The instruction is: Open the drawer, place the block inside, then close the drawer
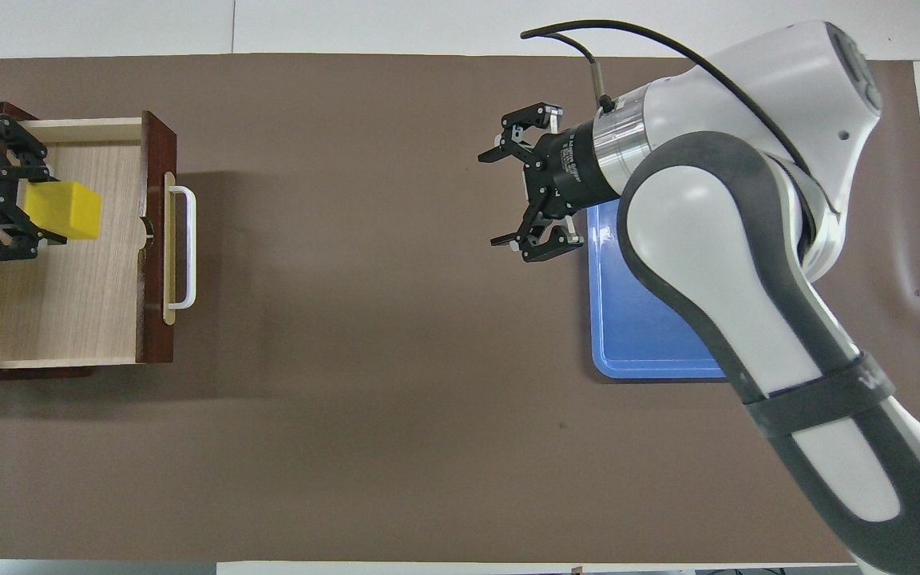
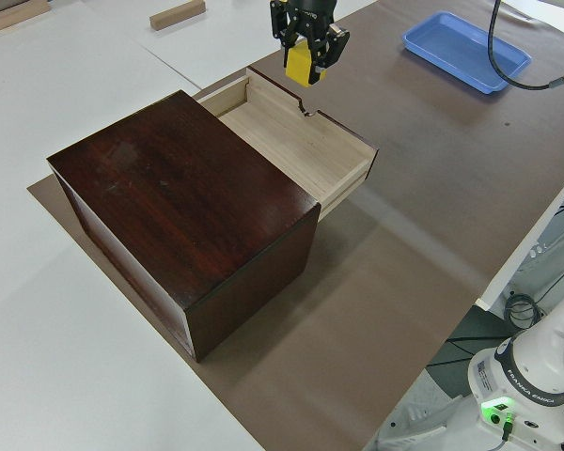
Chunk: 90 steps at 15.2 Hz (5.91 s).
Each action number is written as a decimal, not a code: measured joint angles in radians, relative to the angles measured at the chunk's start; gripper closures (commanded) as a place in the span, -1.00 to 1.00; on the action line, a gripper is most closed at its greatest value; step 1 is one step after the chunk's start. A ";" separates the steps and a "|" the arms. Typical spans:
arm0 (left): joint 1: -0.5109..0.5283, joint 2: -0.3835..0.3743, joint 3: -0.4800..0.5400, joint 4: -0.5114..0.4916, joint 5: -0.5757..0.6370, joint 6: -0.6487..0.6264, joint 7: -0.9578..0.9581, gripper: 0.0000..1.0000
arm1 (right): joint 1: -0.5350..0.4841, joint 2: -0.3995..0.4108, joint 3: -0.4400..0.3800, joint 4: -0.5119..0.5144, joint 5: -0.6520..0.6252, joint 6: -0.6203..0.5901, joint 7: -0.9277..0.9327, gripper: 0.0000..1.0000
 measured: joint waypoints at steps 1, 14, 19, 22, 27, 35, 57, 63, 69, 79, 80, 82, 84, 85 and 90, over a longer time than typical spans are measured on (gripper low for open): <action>0.014 -0.020 0.000 -0.080 0.000 0.084 0.019 1.00 | -0.022 -0.009 0.000 0.000 -0.023 -0.024 -0.060 -1.00; 0.048 -0.080 -0.020 -0.253 -0.004 0.210 0.122 -1.00 | -0.200 -0.153 -0.002 0.001 -0.552 -0.337 -1.235 -1.00; -0.188 -0.050 -0.035 -0.158 0.078 0.110 -0.255 -1.00 | -0.249 -0.237 -0.002 0.001 -0.652 -0.389 -1.514 -1.00; -0.225 -0.020 -0.034 -0.259 0.160 0.216 -0.350 -1.00 | -0.259 -0.307 0.000 0.000 -0.683 -0.481 -1.550 -1.00; -0.146 -0.017 -0.014 -0.325 0.183 0.340 -0.296 -1.00 | -0.268 -0.341 0.000 -0.038 -0.696 -0.516 -1.550 -1.00; 0.070 -0.023 -0.005 -0.323 0.219 0.364 -0.020 -1.00 | -0.321 -0.339 0.007 -0.106 -0.696 -0.467 -1.550 -1.00; -0.011 -0.166 -0.058 -0.087 0.128 -0.084 0.521 -1.00 | -0.398 -0.335 0.089 -0.103 -0.754 -0.462 -1.550 -1.00; -0.074 -0.186 -0.062 0.014 0.061 -0.281 1.058 -1.00 | -0.398 -0.335 0.089 -0.103 -0.754 -0.460 -1.550 -1.00; -0.043 -0.116 -0.106 0.091 0.047 -0.371 1.279 -1.00 | -0.398 -0.335 0.089 -0.102 -0.754 -0.460 -1.550 -1.00; -0.043 -0.126 -0.091 0.124 0.033 -0.404 1.351 -1.00 | -0.397 -0.335 0.091 -0.102 -0.754 -0.462 -1.550 -1.00; -0.043 -0.125 -0.082 0.118 0.033 -0.403 1.355 -1.00 | -0.397 -0.335 0.091 -0.102 -0.754 -0.462 -1.550 -1.00; -0.043 -0.124 -0.065 0.070 0.033 -0.388 1.365 -1.00 | -0.397 -0.335 0.091 -0.102 -0.754 -0.462 -1.550 -1.00; -0.044 -0.127 -0.047 0.001 0.032 -0.353 1.386 -1.00 | -0.397 -0.335 0.091 -0.102 -0.754 -0.462 -1.550 -1.00; -0.046 -0.131 -0.041 -0.027 0.030 -0.338 1.397 -1.00 | -0.397 -0.335 0.091 -0.102 -0.754 -0.462 -1.550 -1.00; -0.054 -0.151 -0.038 -0.045 0.029 -0.311 1.409 -1.00 | -0.397 -0.335 0.091 -0.102 -0.716 -0.462 -1.550 -1.00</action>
